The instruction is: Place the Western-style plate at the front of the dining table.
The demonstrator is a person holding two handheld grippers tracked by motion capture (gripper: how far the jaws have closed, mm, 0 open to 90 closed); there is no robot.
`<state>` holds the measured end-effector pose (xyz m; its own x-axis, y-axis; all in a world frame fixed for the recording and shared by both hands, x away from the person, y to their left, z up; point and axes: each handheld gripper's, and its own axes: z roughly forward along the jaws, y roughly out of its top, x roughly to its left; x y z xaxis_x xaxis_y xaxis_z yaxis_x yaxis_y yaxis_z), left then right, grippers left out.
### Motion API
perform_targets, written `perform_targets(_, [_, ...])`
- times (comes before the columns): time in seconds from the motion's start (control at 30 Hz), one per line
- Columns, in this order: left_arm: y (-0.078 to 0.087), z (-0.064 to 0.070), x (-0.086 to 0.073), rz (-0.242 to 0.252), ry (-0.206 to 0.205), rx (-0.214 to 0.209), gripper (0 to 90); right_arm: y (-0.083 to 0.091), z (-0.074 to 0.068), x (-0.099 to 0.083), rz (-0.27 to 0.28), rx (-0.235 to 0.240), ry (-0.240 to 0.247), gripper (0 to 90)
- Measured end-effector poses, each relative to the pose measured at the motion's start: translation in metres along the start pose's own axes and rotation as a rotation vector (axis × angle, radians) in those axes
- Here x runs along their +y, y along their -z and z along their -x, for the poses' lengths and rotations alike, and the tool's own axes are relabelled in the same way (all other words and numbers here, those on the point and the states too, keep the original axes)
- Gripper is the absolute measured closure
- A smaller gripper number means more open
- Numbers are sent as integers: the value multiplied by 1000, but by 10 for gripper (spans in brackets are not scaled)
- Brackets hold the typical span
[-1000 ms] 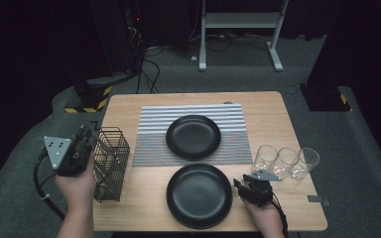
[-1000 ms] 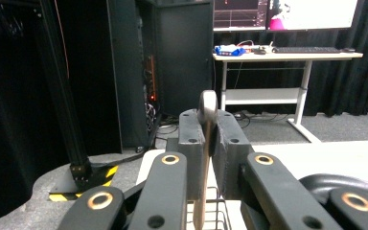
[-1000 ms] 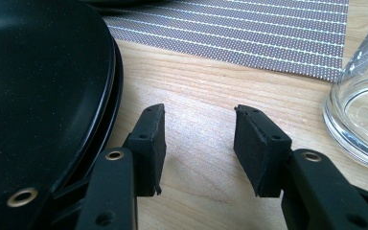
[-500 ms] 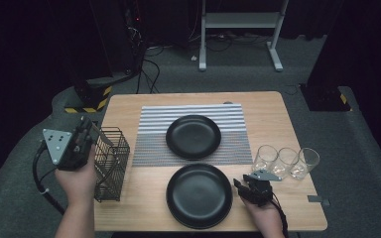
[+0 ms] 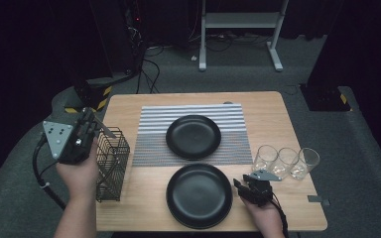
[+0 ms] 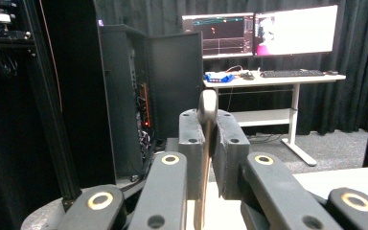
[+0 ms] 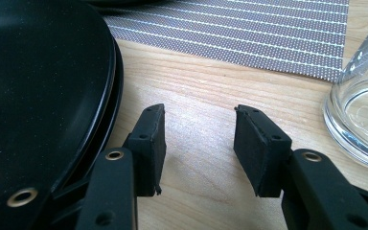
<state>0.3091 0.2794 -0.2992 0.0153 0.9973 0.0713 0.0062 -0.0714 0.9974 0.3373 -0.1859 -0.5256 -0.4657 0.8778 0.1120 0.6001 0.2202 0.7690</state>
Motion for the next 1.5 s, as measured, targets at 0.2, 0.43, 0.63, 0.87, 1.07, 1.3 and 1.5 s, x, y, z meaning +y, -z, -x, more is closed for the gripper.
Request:
perform_targets(0.2, [-1,5,2,14,-2,-7,830,0,0,0,0,1,0,541])
perform_targets(0.43, [0,8,7,32,24,-29,829,0,0,0,1,2,2,541])
perform_targets(0.63, [-1,16,11,42,21,-52,830,0,0,0,0,3,3,541])
perform_targets(0.87, [-5,31,8,29,34,-84,829,0,0,0,2,5,2,541])
perform_targets(1.07, [-11,49,6,8,22,-128,829,0,0,0,2,7,2,535])
perform_targets(1.3, [-18,70,2,-20,6,-162,829,0,1,0,3,11,3,536])
perform_targets(1.5, [-23,83,-4,-41,-7,-182,830,0,1,0,4,14,3,538])
